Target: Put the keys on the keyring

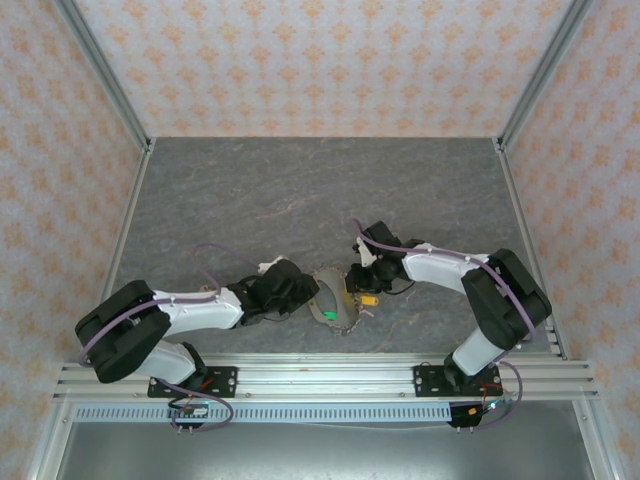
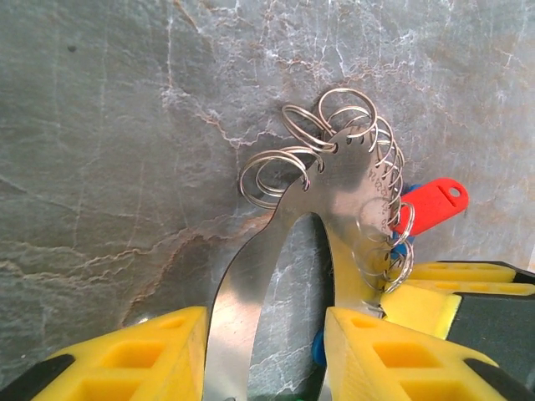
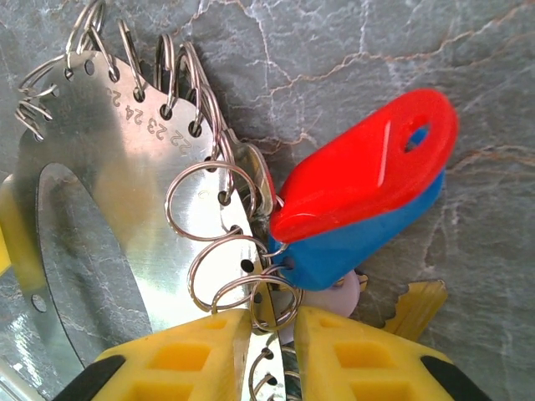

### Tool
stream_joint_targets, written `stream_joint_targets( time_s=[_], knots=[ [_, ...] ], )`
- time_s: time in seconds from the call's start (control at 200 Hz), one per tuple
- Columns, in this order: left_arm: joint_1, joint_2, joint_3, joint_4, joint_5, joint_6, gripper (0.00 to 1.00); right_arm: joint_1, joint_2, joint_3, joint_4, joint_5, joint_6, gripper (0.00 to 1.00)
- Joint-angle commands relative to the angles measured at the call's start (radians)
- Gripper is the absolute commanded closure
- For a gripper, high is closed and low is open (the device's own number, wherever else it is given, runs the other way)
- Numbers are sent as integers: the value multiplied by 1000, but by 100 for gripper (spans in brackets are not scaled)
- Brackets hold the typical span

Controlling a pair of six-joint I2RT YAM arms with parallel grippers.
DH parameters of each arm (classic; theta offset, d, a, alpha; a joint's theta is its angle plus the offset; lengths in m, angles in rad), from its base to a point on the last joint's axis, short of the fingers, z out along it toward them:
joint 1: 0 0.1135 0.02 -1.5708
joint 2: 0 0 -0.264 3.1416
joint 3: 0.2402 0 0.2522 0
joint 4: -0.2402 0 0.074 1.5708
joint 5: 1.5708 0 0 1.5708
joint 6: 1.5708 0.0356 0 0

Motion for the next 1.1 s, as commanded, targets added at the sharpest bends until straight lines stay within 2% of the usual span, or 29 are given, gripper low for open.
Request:
stream_joint_targets(
  time_s=[0.0, 0.19, 0.245, 0.37, 0.435, 0.836, 1.091],
  knots=[
    [-9, -51, 7, 129, 1, 11, 61, 9, 12, -27, 8, -19, 15, 77],
    [-10, -76, 6, 106, -2, 18, 61, 9, 18, -26, 19, -16, 27, 77],
    [-10, -76, 4, 105, -2, 22, 65, 9, 18, -30, 26, -19, 31, 77],
    [-11, -60, 10, 124, 15, 22, 65, 10, 18, -30, 35, -25, 37, 77],
    [-14, -58, 12, 132, 20, 23, 70, 8, 18, -31, 37, -27, 38, 77],
    [-18, -183, 12, 15, -43, 41, 70, -1, 12, -34, 47, -27, 46, 77],
    [-20, -92, 33, 62, 19, 41, 69, -2, 9, -34, 59, -43, 55, 77]
  ],
)
